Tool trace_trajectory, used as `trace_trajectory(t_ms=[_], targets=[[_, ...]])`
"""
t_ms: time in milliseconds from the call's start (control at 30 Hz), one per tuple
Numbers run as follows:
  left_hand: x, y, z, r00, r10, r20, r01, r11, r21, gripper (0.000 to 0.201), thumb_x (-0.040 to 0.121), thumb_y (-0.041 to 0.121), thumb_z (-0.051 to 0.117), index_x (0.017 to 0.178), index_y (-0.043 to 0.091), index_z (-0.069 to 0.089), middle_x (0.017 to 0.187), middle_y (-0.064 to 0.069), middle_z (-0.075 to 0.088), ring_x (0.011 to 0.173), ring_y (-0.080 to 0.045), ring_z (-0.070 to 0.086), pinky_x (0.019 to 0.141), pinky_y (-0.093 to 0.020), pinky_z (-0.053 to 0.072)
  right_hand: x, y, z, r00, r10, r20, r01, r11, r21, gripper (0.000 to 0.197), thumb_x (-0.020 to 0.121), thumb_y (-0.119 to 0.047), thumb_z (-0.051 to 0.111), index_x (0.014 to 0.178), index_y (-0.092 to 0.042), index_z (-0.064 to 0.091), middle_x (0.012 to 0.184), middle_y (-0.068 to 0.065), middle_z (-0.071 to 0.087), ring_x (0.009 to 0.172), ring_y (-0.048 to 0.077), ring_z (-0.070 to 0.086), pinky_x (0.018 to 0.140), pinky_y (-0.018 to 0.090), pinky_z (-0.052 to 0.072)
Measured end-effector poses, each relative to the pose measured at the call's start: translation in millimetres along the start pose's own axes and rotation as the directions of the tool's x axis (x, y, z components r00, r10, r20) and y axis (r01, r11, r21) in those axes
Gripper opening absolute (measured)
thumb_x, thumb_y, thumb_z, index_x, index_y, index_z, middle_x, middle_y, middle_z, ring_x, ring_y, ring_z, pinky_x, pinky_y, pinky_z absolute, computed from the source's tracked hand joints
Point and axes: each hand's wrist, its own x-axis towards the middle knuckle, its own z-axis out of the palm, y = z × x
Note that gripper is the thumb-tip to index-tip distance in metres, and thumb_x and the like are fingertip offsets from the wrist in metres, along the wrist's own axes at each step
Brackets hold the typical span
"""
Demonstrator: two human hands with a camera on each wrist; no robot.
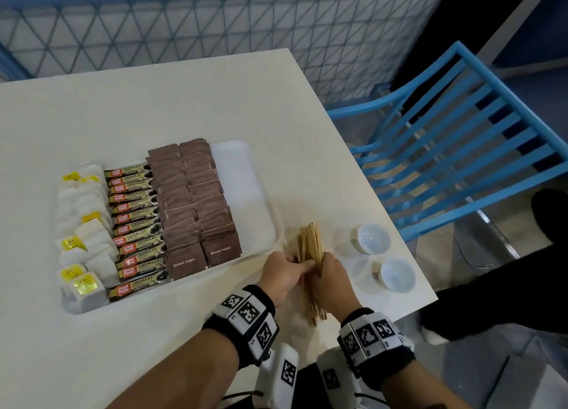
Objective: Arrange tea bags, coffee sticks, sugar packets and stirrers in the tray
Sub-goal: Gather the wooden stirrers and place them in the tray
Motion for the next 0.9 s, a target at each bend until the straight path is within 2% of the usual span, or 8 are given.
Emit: trace_trajectory(t_ms=[100, 233, 400, 467, 567, 633, 767, 900], targets=[[1.5, 0.8, 0.7, 1.0, -0.011, 0.006, 0.011, 1.0, -0.011, 0.027, 0.08, 0.014, 0.073, 0.103, 0.001, 0.067, 0.097, -0.015, 0.071, 0.093, -0.028, 0.067, 0.09, -0.042, 0.053, 2.5, -0.9, 2.6, 1.0, 0.008, 0.024, -0.009, 0.999, 0.038, 0.024, 0.094, -0.013, 0.041, 0.109, 0.003, 0.049, 0.107, 0.018, 0.057, 0.09, 0.028, 0.055, 0.069, 0.028, 0.042], [3.5, -0.5, 0.9, 1.0, -0.016, -0.011, 0.016, 1.0, 0.009, 0.031, 0.08, 0.018, 0.073, 0.106, 0.003, 0.065, 0.099, -0.013, 0.07, 0.095, -0.027, 0.065, 0.09, -0.04, 0.053, 2.9, -1.4, 0.8, 0.998, 0.029, 0.056, -0.032, 0.997, 0.065, 0.023, 0.094, -0.013, 0.037, 0.109, 0.001, 0.048, 0.105, 0.016, 0.056, 0.087, 0.026, 0.055, 0.067, 0.028, 0.042], [-0.8, -1.6, 1.6, 0.999, 0.024, -0.033, -0.022, 0.998, 0.056, 0.024, 0.085, 0.02, 0.067, 0.105, 0.007, 0.065, 0.101, -0.011, 0.069, 0.098, -0.028, 0.064, 0.093, -0.045, 0.051, 4.5, -2.9, -3.0, 0.996, 0.041, 0.076, -0.049, 0.992, 0.112, 0.023, 0.094, -0.016, 0.038, 0.106, -0.001, 0.051, 0.1, 0.015, 0.061, 0.082, 0.024, 0.057, 0.064, 0.027, 0.045], [-1.8, -1.6, 1.9, 0.997, 0.061, -0.042, -0.056, 0.993, 0.106, 0.02, 0.088, 0.022, 0.063, 0.102, 0.009, 0.065, 0.097, -0.007, 0.068, 0.095, -0.025, 0.063, 0.09, -0.04, 0.051, 4.5, -3.5, -3.9, 0.996, 0.042, 0.081, -0.052, 0.99, 0.131, 0.023, 0.094, -0.017, 0.038, 0.105, -0.002, 0.052, 0.098, 0.014, 0.062, 0.08, 0.023, 0.057, 0.065, 0.029, 0.046], [-4.2, -0.3, 2.6, 0.99, 0.122, -0.068, -0.107, 0.976, 0.192, 0.019, 0.092, 0.023, 0.058, 0.101, 0.009, 0.065, 0.089, -0.002, 0.063, 0.085, -0.019, 0.058, 0.076, -0.028, 0.045, 2.8, -4.5, -5.6, 0.995, 0.047, 0.092, -0.064, 0.979, 0.192, 0.022, 0.094, -0.017, 0.039, 0.105, -0.003, 0.053, 0.096, 0.014, 0.063, 0.082, 0.025, 0.059, 0.071, 0.035, 0.051], [-6.6, 0.7, 3.3, 0.986, 0.147, -0.084, -0.124, 0.965, 0.232, 0.018, 0.093, 0.024, 0.056, 0.101, 0.01, 0.065, 0.089, 0.0, 0.062, 0.084, -0.017, 0.056, 0.074, -0.026, 0.041, 2.4, -4.5, -6.4, 0.993, 0.056, 0.105, -0.079, 0.969, 0.234, 0.023, 0.095, -0.019, 0.04, 0.104, -0.003, 0.054, 0.096, 0.015, 0.063, 0.079, 0.024, 0.059, 0.07, 0.036, 0.052], [-6.8, 2.2, 2.1, 0.983, 0.155, -0.102, -0.125, 0.959, 0.256, 0.021, 0.093, 0.025, 0.056, 0.103, 0.009, 0.065, 0.091, -0.002, 0.064, 0.083, -0.016, 0.057, 0.069, -0.023, 0.041, 2.8, -4.9, -5.7, 0.987, 0.067, 0.146, -0.111, 0.943, 0.313, 0.022, 0.095, -0.02, 0.04, 0.102, -0.004, 0.055, 0.09, 0.014, 0.063, 0.074, 0.021, 0.057, 0.065, 0.034, 0.05], [-4.9, 5.8, -1.1, 0.99, 0.086, -0.11, -0.062, 0.978, 0.199, 0.028, 0.093, 0.024, 0.056, 0.116, 0.009, 0.06, 0.108, -0.005, 0.065, 0.094, -0.017, 0.056, 0.079, -0.026, 0.042, 2.1, -7.2, -4.2, 0.984, 0.042, 0.174, -0.105, 0.923, 0.371, 0.024, 0.096, -0.02, 0.04, 0.098, -0.002, 0.056, 0.08, 0.01, 0.059, 0.07, 0.019, 0.054, 0.063, 0.033, 0.047]])
